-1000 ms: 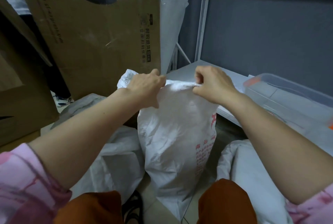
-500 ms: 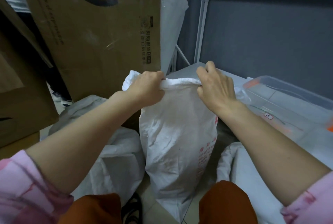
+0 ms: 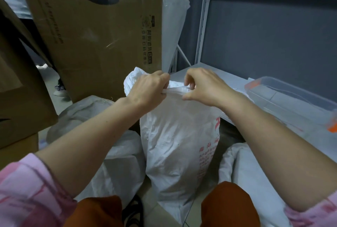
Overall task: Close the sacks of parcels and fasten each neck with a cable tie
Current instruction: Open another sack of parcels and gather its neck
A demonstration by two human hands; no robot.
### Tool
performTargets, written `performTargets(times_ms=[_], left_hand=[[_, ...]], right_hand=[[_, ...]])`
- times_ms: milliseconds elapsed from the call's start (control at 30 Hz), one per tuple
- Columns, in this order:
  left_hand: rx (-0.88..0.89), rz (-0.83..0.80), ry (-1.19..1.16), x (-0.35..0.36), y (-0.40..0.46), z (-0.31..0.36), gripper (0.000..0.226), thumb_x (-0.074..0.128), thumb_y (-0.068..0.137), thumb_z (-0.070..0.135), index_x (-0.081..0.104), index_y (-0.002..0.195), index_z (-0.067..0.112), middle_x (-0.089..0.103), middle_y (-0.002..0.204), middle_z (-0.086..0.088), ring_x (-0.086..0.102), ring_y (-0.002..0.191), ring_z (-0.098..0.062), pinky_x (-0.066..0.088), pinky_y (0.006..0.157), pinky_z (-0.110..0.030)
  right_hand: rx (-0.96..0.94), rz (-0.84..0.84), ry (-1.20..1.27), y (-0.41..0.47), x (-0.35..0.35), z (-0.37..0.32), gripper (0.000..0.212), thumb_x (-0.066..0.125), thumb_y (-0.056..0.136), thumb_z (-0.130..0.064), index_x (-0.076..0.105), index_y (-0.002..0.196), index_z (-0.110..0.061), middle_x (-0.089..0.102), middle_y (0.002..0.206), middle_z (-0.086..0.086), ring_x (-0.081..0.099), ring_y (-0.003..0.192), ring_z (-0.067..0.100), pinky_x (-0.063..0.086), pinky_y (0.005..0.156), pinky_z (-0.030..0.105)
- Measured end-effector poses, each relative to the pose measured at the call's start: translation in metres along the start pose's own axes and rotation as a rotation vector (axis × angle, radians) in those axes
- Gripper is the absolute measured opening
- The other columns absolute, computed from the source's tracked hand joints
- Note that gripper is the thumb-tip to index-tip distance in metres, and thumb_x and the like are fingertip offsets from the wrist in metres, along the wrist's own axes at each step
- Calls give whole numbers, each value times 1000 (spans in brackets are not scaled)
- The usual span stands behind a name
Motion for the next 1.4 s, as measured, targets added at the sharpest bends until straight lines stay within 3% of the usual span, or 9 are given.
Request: performTargets(times_ms=[267,400,467,600,833,1000,1133,1233,1400], left_hand=[[-116,119,-194,14,-20,-6,13,58,71,-3,51,73,8,51,76,-6,51,61,-30,46,52,-44],[-673,73,-509,1,-20,-10,27,64,80,12,59,106,15,54,100,2,55,92,-15,47,77,-27],[-1023,164,-748,-1,-21,-23,23,62,84,15,61,106,7,55,84,-2,56,74,-18,49,66,-28],[-1418,115,-1215,12,-33,-43,13,65,89,14,55,88,6,43,67,-6,28,48,-8,23,35,-12],[-1540,121,-1587,21,-24,-44,22,56,94,9,48,74,11,47,62,-1,30,32,-2,21,28,-11],[-1682,243,-1830,17,-22,-32,28,42,96,4,47,69,9,33,46,3,25,28,-4,20,28,-12],[-1679,308,-1807,14,-22,-22,31,24,92,0,48,75,7,26,31,2,20,22,-7,18,28,-13],[-1653,277,-1806,17,-21,-16,35,18,89,-2,49,78,7,23,32,2,18,23,-7,16,29,-12],[-1582,71,-1692,34,-37,-19,32,41,93,-2,40,64,13,35,52,2,22,25,-2,15,25,-13]], right_hand=[[-111,151,-263,5,32,-12,10,55,83,-11,49,88,-16,54,79,3,53,77,30,28,59,31],[-226,230,-497,0,46,-13,26,65,67,3,49,83,-10,51,61,9,43,52,33,19,46,29],[-252,232,-539,-5,52,-17,38,72,43,13,51,66,-7,48,47,7,42,35,28,5,43,19],[-373,299,-508,-10,65,-19,33,62,46,21,50,60,-6,47,48,8,43,33,26,19,41,20],[-497,360,-510,-19,74,-13,28,53,49,20,48,55,-8,44,45,6,39,31,21,17,42,18],[-160,-7,-449,-15,62,-12,29,56,71,10,38,62,-11,42,61,1,45,57,24,31,51,31],[20,-53,100,2,45,-24,29,74,74,-28,61,63,-5,62,67,4,59,67,17,48,62,32],[45,80,80,17,42,-40,31,77,71,-27,68,86,-1,67,88,11,63,83,25,54,73,39],[17,-105,-65,14,61,-55,36,70,80,-26,41,62,-15,51,70,2,55,73,22,34,53,29]])
Point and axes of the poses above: each hand's wrist, its own y-axis towards the middle knuckle, its own x-axis out of the palm, z = x × y, the point moved 1 cm from there along y, towards the middle knuckle
